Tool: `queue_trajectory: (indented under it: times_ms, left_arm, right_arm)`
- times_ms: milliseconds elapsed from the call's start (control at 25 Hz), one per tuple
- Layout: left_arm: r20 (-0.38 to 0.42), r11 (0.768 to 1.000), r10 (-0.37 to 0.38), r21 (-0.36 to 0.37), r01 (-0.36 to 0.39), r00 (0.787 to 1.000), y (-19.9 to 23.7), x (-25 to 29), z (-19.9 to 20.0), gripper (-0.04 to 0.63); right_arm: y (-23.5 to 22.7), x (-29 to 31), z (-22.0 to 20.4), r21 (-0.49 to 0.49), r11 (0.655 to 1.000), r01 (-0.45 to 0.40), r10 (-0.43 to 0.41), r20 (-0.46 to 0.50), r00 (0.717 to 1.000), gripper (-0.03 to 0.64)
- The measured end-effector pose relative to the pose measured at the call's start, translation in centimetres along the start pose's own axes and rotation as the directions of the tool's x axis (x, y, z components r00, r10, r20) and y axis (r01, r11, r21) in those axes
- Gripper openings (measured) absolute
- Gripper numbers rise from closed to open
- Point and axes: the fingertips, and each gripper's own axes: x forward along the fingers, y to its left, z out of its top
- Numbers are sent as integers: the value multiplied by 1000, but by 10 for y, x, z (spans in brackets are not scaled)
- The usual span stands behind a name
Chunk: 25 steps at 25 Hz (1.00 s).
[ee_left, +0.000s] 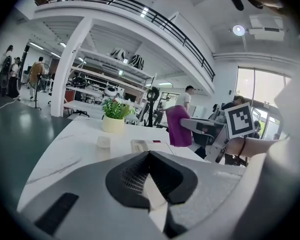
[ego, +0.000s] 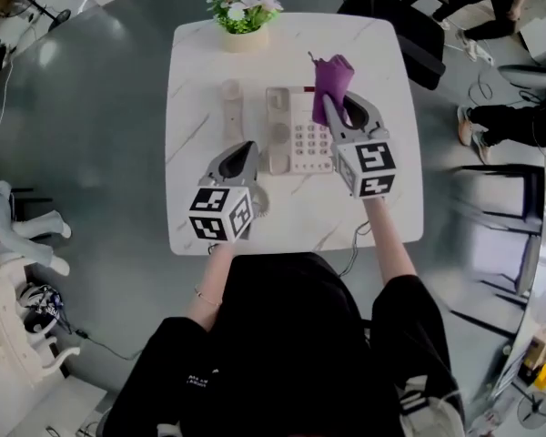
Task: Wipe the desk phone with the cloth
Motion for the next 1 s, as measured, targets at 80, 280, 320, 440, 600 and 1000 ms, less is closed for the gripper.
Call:
queue_trajectory:
  times_ms: [80,280,320,440,600,1000]
  left_arm:
    - [-8,1000,8,-7,-8,1000,2,5,-3,-3]
    - [-13,999,27,-29,-27,1000,5,16,-6,-3]
    - [-13,999,31,-33,-31,999,5,17,-6,-3]
    - [-8,998,44,-45,-44,999,9,22,-4,-3]
    - [-3,997,60,-56,-60,998,14,25,-3,-3]
    - [-18,994,85,-70,-86,996,23,25,-8,-3]
  right_arm:
    - [-3,12,-1,-55,998,-4,4,0,1000,38]
    - [-7,40,-2,-211,977,-22,16,-29,999,38]
    - [-6,44,-3,-246,969,-27,18,-36,999,38]
    - [-4,60,-6,-350,935,-54,35,-62,997,38]
    - [5,79,-13,-496,864,-91,51,-94,994,38]
    - [45,107,-53,-771,584,-253,106,-236,966,38]
